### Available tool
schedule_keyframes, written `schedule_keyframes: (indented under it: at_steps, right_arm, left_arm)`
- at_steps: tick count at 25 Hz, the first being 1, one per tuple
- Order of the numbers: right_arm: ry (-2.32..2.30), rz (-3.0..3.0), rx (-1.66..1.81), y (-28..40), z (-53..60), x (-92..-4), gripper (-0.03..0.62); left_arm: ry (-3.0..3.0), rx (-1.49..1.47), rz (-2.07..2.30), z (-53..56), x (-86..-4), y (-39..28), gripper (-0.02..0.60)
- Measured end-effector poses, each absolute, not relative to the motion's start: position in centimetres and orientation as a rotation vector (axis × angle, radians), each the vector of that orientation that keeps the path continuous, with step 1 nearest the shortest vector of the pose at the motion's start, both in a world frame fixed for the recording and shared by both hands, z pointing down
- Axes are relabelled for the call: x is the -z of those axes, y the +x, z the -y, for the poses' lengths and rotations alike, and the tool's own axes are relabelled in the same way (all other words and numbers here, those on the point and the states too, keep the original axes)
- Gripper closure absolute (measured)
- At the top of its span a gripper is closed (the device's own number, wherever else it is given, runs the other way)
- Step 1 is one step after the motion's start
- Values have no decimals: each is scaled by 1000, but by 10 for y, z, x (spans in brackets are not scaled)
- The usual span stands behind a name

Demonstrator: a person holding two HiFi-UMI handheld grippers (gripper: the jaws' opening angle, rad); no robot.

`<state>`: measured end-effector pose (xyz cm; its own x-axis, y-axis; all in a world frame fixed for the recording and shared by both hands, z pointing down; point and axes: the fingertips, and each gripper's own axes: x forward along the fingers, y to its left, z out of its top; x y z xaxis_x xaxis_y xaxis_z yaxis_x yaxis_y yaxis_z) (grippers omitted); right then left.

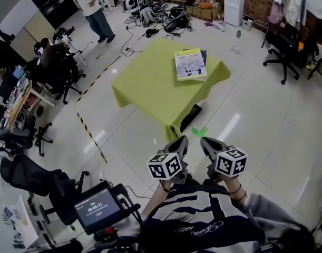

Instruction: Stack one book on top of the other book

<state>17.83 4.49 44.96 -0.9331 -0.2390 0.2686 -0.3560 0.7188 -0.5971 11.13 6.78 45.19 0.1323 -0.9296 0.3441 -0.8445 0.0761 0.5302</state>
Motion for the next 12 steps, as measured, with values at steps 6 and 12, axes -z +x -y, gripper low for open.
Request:
schedule_keyframes:
  at_steps: [6, 12]
  right_arm:
    - [495, 2739, -1021, 174, -49, -453, 600]
    - [494, 2739, -1021, 163, -57, -448, 600]
  left_arm:
    - [1773, 165, 1702, -74, -457, 108, 577]
    - [1765, 164, 1701, -84, -456, 95, 577]
